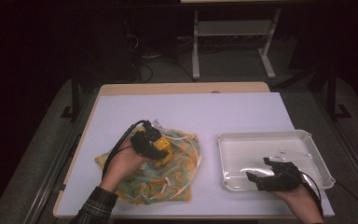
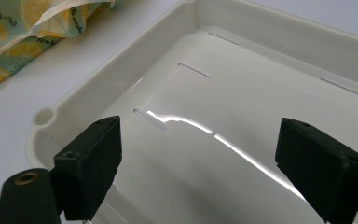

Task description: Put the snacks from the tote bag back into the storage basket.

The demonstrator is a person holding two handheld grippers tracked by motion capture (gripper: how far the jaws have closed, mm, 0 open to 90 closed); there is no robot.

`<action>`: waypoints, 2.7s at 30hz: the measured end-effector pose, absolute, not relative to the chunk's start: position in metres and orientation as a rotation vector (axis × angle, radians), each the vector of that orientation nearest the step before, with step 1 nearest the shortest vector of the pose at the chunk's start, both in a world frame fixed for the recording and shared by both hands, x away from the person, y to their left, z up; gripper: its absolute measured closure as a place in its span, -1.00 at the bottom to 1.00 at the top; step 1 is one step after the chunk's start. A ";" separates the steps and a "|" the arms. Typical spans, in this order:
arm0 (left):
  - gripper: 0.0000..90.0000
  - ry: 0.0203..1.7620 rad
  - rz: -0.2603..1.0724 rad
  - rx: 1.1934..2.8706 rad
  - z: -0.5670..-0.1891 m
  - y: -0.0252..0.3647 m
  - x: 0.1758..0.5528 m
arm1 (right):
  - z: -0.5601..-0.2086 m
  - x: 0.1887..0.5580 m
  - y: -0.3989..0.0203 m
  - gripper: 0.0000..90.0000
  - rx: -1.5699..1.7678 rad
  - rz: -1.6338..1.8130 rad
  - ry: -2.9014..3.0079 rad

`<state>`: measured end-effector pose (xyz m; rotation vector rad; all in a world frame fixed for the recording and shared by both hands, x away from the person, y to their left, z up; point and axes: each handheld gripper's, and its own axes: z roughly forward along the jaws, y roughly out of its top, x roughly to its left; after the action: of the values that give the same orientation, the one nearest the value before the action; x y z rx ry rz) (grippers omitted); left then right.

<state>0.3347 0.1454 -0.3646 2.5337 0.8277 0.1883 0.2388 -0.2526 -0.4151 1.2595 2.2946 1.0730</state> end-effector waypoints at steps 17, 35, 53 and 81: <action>0.21 0.777 0.167 2.461 -0.339 0.157 0.328 | -0.415 0.239 -0.252 -0.68 1.257 1.072 2.298; 0.21 0.740 0.155 2.429 -0.317 0.145 0.318 | -0.418 0.237 -0.245 -0.68 1.189 1.073 2.350; 0.21 0.657 0.135 2.407 -0.292 0.115 0.320 | -0.417 0.237 -0.247 -0.68 1.195 1.090 2.330; 0.21 0.585 0.077 2.379 -0.298 0.061 0.331 | -0.416 0.235 -0.247 -0.68 1.200 1.107 2.325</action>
<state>0.3309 0.0614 -0.2983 2.3789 0.5848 0.0768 0.2353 -0.2473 -0.4162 1.2000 2.3250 1.1068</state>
